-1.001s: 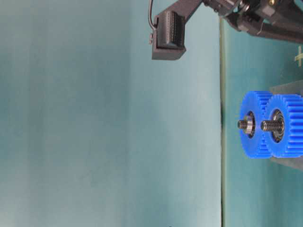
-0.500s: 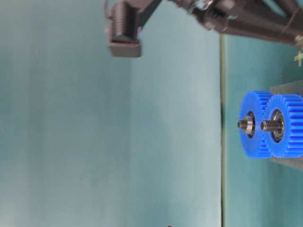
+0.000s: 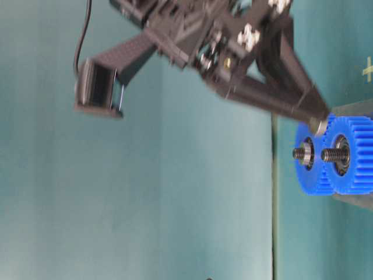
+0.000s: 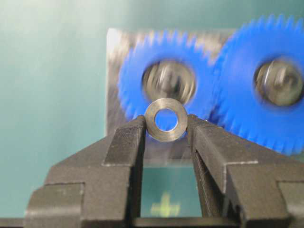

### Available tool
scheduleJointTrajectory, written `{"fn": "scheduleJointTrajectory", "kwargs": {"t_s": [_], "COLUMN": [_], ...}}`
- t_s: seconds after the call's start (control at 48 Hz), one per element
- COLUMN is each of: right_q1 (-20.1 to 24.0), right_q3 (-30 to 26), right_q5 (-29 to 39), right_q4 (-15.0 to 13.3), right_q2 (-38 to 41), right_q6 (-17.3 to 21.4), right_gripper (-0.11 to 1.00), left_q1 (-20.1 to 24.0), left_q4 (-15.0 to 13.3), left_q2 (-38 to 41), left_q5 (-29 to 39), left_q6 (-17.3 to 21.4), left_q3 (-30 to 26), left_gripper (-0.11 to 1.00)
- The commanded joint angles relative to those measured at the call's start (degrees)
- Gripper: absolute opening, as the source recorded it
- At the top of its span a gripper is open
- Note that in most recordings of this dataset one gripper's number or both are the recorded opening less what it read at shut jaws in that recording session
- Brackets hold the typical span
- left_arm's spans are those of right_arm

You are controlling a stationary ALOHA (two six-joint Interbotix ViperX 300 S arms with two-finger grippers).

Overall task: Insert the washer onto the shaft.
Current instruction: 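Carry the washer with the right gripper over the lower blue gear's shaft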

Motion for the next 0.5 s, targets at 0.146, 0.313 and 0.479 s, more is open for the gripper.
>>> {"fn": "scheduleJointTrajectory", "kwargs": {"t_s": [0.146, 0.313, 0.479], "right_q1": [-0.4, -0.4, -0.4], "right_q3": [-3.0, -3.7, -4.0], "right_q5": [-0.5, -0.5, -0.5], "right_q4": [-0.1, -0.1, -0.1], "right_q2": [1.1, 1.8, 2.2], "right_q6": [-1.2, -1.3, -1.3], "right_gripper": [0.32, 0.32, 0.32], "left_q1": [-0.6, -0.7, -0.7], "left_q4": [0.1, 0.1, 0.1], "left_q2": [-0.3, -0.3, -0.4], "left_q5": [-0.5, -0.5, -0.4], "left_q6": [0.1, 0.1, 0.1], "left_q3": [-1.4, -1.4, -1.4], "left_gripper": [0.00, 0.00, 0.00]}}
